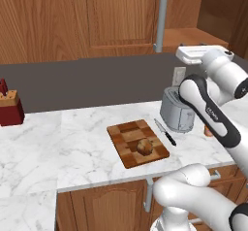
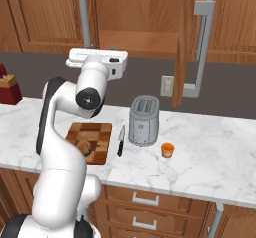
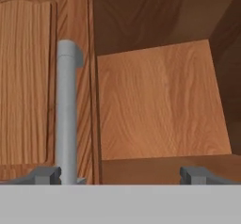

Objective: Pick the bread, place it on the cutting board, pick the jam, place it on the counter, and close the cabinet.

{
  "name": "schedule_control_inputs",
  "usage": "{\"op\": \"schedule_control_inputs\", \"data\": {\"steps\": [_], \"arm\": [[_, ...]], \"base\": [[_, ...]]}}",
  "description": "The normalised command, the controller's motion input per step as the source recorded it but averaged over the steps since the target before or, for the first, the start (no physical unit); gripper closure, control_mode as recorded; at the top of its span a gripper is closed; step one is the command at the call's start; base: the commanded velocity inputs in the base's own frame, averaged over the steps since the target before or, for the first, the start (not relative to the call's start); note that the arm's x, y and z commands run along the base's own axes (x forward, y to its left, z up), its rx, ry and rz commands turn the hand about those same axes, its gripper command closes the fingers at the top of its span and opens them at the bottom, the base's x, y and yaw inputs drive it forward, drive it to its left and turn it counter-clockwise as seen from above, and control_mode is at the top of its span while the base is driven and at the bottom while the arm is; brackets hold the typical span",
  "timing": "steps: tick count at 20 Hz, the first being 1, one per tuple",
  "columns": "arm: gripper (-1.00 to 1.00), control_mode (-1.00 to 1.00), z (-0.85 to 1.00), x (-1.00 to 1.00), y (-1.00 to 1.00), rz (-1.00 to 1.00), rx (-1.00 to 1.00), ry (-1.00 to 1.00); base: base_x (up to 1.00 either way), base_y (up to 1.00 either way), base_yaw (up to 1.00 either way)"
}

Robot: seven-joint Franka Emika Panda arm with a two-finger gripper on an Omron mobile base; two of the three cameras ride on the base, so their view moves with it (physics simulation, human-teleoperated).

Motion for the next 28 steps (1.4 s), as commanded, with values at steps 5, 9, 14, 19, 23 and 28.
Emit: {"op": "schedule_control_inputs", "data": {"steps": [5,9,14,19,23,28], "arm": [[-1.0,-1.0,0.03,-0.1,-0.22,0.0,0.0,0.0],[-1.0,-1.0,0.04,-0.1,-0.35,0.0,0.0,0.0],[-1.0,-1.0,0.0,-0.18,-0.44,0.0,0.0,0.0],[-1.0,-1.0,0.0,-0.24,-0.41,0.0,0.0,0.0],[-1.0,-1.0,0.0,-0.34,-0.34,0.0,0.0,0.0],[-1.0,-1.0,0.0,-0.41,-0.35,0.0,0.0,0.0]], "base": [[0.0,0.0,0.0],[0.0,0.0,0.0],[0.0,0.0,0.0],[0.0,0.0,0.0],[0.0,0.0,0.0],[0.0,0.0,0.0]]}}
